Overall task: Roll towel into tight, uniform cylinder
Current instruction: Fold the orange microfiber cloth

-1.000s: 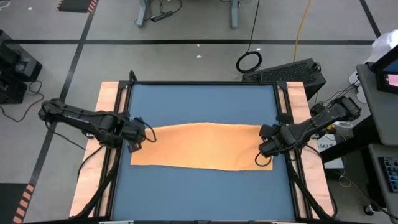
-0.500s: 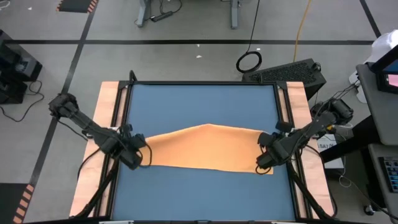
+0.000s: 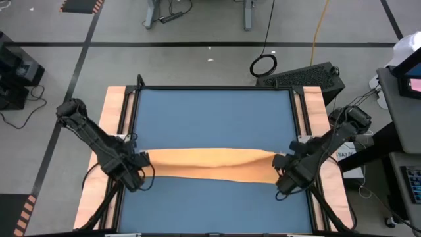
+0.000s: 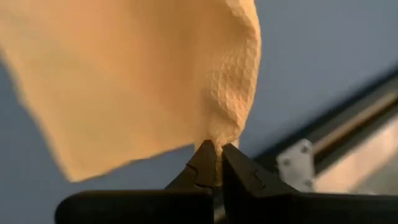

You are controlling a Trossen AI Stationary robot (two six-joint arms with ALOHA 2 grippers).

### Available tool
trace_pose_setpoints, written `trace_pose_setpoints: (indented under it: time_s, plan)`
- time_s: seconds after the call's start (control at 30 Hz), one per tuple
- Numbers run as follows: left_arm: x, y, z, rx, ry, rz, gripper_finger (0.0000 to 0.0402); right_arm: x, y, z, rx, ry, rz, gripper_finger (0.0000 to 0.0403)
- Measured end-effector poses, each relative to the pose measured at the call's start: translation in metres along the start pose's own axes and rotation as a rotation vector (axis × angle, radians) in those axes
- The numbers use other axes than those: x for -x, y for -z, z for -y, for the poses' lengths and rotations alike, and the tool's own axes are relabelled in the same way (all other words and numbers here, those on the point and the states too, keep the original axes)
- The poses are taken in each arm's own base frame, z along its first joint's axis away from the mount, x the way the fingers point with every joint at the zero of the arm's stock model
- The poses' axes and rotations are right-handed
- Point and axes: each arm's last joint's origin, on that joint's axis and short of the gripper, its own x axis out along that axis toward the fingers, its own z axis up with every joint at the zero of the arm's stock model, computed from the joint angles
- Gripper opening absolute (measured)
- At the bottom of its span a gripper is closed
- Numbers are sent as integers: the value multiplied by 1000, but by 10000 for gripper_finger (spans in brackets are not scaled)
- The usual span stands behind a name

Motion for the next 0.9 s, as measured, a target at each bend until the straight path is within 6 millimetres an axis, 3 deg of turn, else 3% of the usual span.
trace_pose_setpoints:
  time_s: [0.23, 0.9]
  plan:
    - [3, 2, 15, -24, 128, 29, 2, 4, 5, -16, 10, -137, 28, 0]
    - [8, 25, 24, -34, 134, 40, 2, 9, 30, -23, 53, -152, -2, 0]
